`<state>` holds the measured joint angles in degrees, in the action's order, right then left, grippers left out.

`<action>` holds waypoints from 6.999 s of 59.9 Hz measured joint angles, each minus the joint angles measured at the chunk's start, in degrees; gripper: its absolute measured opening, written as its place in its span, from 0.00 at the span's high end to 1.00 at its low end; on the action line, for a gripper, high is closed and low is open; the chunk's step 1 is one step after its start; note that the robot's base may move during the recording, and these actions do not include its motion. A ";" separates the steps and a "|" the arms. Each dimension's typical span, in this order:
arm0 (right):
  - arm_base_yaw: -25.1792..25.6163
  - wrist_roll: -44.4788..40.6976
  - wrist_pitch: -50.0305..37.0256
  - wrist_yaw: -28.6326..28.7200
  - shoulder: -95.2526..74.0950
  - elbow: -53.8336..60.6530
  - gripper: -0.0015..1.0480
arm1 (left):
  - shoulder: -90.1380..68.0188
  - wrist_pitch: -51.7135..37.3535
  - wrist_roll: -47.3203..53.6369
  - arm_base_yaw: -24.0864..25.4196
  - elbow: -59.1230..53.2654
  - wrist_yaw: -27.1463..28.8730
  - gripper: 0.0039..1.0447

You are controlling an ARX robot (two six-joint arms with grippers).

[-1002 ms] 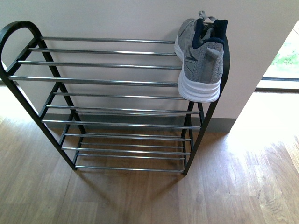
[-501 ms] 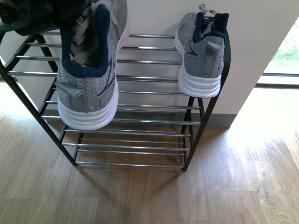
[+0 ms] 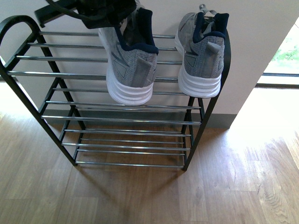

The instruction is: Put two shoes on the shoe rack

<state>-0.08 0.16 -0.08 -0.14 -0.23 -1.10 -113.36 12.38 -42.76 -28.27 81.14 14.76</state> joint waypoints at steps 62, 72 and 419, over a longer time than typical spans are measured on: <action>0.00 0.00 0.00 0.00 0.00 0.00 0.09 | -14.64 2.91 -12.20 -2.08 17.53 -10.08 0.99; 0.00 0.00 0.00 0.00 0.00 0.00 0.09 | -14.01 2.58 -12.70 -2.38 17.53 -11.30 0.99; 0.00 0.00 0.07 -0.04 0.02 0.00 0.09 | 112.45 -12.35 42.40 28.15 -80.30 -14.84 0.09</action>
<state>-0.08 0.16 -0.01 -0.19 -0.21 -1.10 -0.91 0.03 -0.36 -0.12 0.84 -0.08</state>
